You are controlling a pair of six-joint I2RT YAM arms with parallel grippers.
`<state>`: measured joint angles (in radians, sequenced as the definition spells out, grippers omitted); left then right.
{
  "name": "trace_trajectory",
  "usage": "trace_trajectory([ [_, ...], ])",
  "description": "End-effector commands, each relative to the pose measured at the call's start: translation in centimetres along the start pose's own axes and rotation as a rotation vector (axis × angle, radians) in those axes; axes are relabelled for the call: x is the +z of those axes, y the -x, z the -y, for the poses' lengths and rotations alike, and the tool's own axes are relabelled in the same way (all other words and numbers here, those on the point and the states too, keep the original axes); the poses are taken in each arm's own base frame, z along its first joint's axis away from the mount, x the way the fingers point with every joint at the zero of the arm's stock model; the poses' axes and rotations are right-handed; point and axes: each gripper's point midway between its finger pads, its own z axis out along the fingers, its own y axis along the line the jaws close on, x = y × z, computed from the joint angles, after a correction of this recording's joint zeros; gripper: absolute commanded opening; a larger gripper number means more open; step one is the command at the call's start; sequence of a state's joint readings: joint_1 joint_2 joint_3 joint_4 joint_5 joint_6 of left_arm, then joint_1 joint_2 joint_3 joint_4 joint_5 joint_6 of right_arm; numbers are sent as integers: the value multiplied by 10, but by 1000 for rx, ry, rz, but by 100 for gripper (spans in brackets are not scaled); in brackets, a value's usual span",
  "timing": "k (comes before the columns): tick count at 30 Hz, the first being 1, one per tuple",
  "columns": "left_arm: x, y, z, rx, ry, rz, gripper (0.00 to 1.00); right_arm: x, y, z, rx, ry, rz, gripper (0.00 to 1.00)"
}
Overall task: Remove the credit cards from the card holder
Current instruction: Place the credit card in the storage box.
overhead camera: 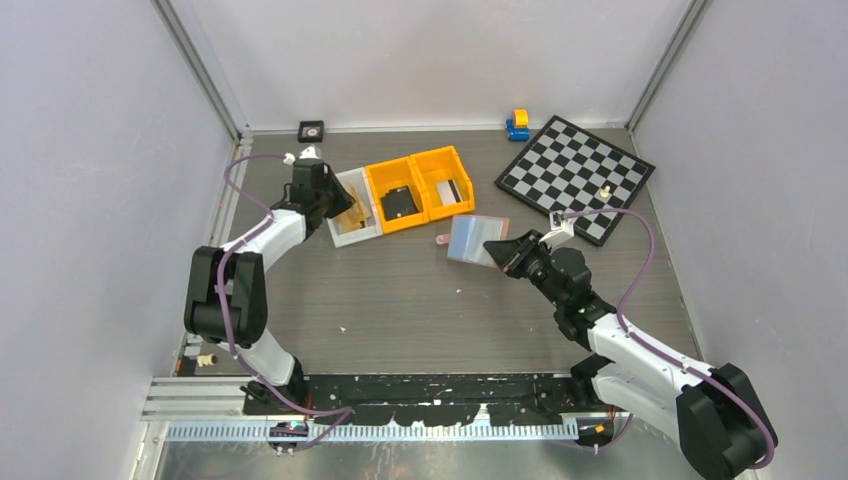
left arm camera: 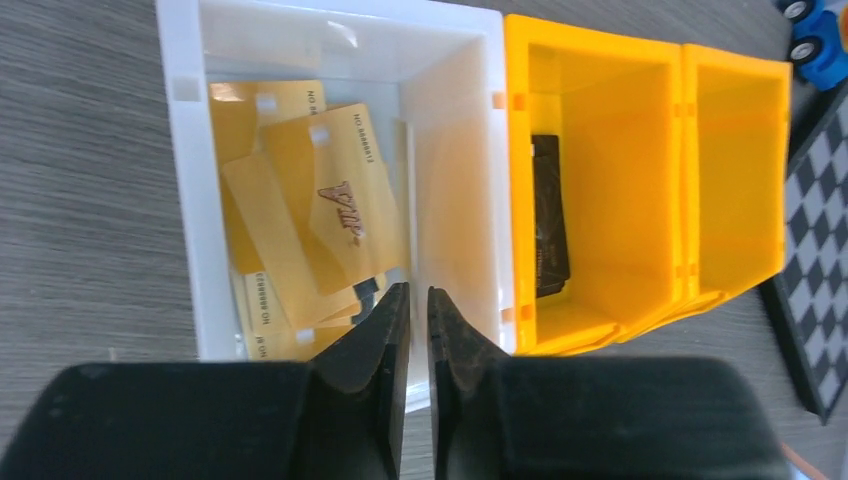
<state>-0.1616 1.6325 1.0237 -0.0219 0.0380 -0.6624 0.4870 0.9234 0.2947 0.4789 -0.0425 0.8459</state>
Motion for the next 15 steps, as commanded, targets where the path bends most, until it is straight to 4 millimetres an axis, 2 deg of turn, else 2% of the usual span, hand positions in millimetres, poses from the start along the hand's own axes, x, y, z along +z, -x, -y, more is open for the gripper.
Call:
trace_trajectory([
  [1,-2,19,22,30,-91,38,23,2,17,-16,-17,60,68,1],
  [5,-11,20,16,15,-69,66,52,3,17,-14,-21,51,69,0],
  [7,-15,20,17,4,-74,78,73,4,18,-14,-25,50,69,0],
  [10,-26,11,27,-15,-105,48,93,6,17,-17,-28,64,60,0],
  [15,-52,-10,50,6,-116,0,97,11,11,-22,-24,90,27,1],
])
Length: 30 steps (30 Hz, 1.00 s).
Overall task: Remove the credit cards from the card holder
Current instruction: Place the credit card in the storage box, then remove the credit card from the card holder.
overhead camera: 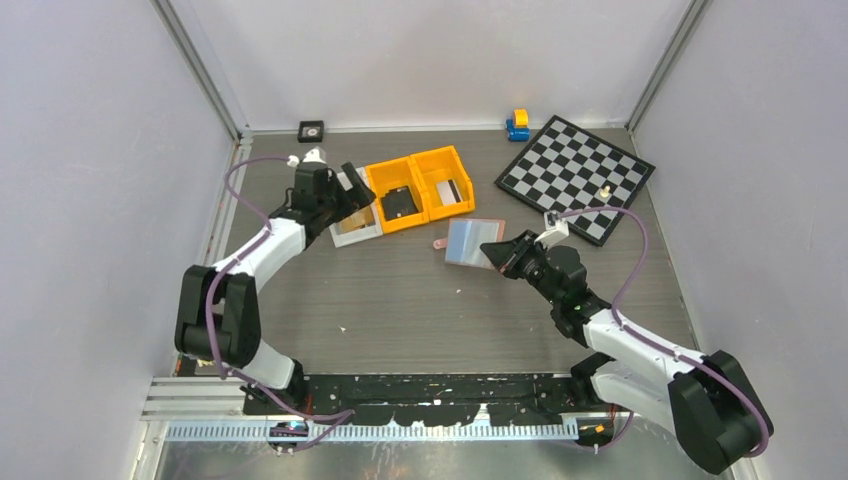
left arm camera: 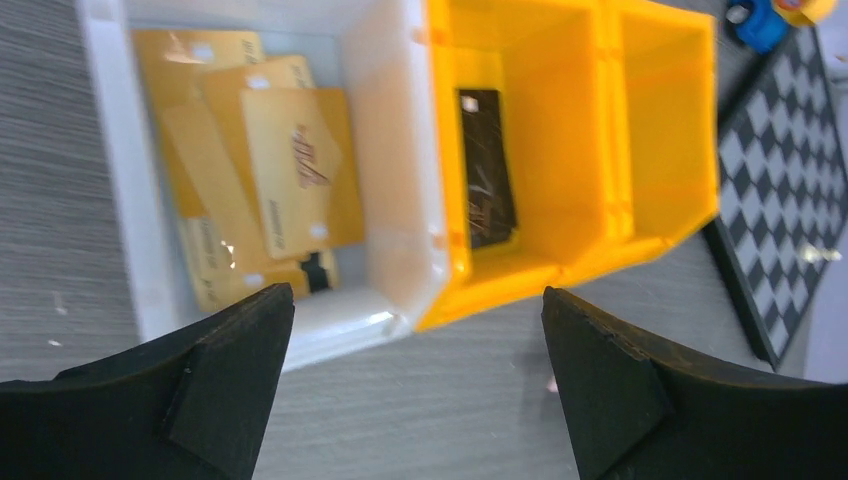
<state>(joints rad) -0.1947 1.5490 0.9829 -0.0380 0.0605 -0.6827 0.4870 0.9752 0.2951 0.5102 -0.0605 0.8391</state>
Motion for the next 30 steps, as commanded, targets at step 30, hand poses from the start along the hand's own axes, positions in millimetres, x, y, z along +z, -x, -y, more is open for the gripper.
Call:
trace_trajectory([
  [30,-98,-110,132,44,-663,-90,100,16,14,-38,3,152,11,1],
])
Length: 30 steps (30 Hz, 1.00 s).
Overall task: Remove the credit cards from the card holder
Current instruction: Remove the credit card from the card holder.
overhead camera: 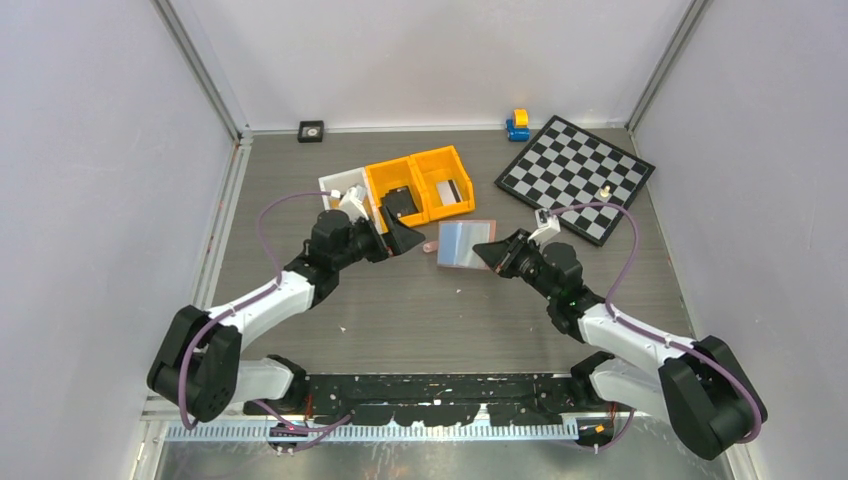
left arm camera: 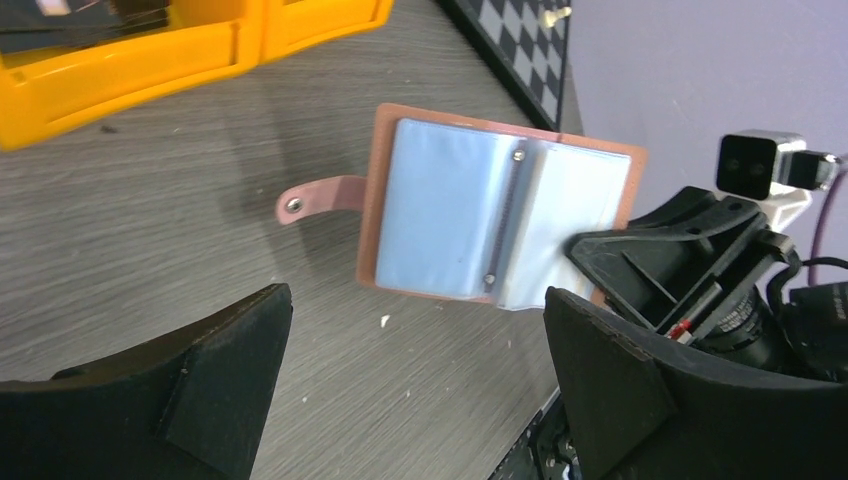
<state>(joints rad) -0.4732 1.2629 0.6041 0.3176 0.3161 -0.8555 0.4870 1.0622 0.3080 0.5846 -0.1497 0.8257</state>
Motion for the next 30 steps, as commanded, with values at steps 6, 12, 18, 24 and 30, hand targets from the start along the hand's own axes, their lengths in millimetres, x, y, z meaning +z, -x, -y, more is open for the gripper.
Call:
trace_trajectory([
  [6,3,3,35,95,-141,81,100,17,26,-23,92,47,93,0],
  [12,-4,14,17,75,-19,165,100,15,23,-30,75,83,79,0],
  [18,-35,34,-27,-59,161,384,100,15,22,-32,55,113,81,0],
  [24,-59,39,-4,129,-4,465,100,35,33,-39,110,60,52,0],
  [30,-55,36,-33,21,194,404,100,35,34,-55,86,149,46,0],
])
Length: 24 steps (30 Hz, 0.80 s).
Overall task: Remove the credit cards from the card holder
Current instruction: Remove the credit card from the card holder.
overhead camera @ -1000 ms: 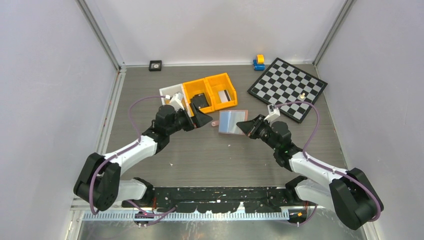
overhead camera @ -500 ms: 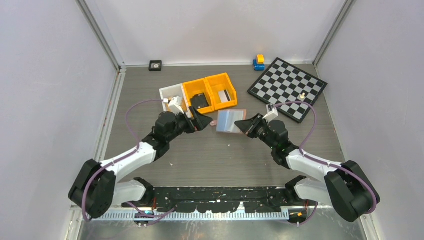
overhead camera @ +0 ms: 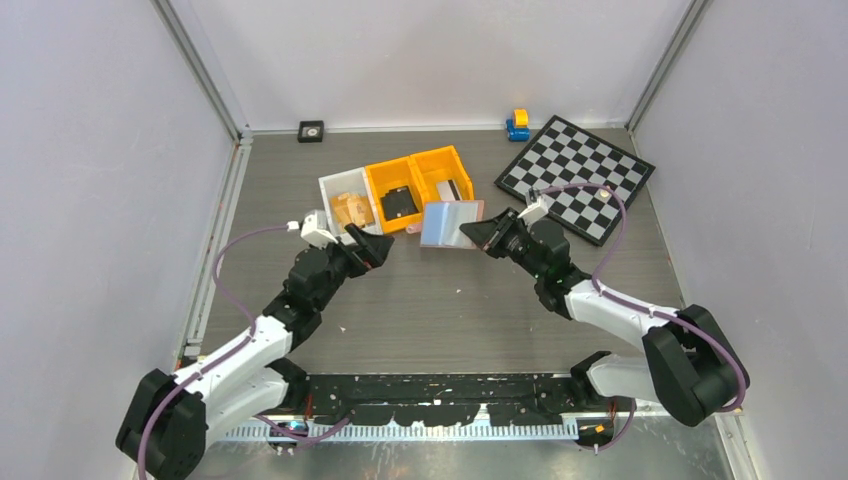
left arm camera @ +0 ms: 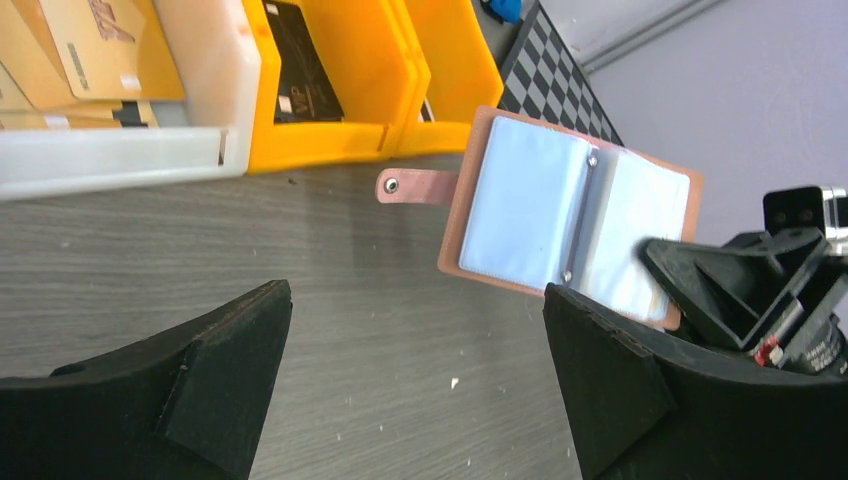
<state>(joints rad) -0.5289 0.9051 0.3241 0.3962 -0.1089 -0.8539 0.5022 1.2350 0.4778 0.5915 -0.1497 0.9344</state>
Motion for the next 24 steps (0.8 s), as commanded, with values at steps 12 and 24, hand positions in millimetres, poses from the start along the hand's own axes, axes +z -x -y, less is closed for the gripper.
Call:
trace_trajectory([
  [12,20,0,31,-66,-185,32,90,-21,13,-23,-90,128,90,1],
  [24,23,-24,57,-18,-268,-178,100,-35,17,-51,-79,243,98,0],
])
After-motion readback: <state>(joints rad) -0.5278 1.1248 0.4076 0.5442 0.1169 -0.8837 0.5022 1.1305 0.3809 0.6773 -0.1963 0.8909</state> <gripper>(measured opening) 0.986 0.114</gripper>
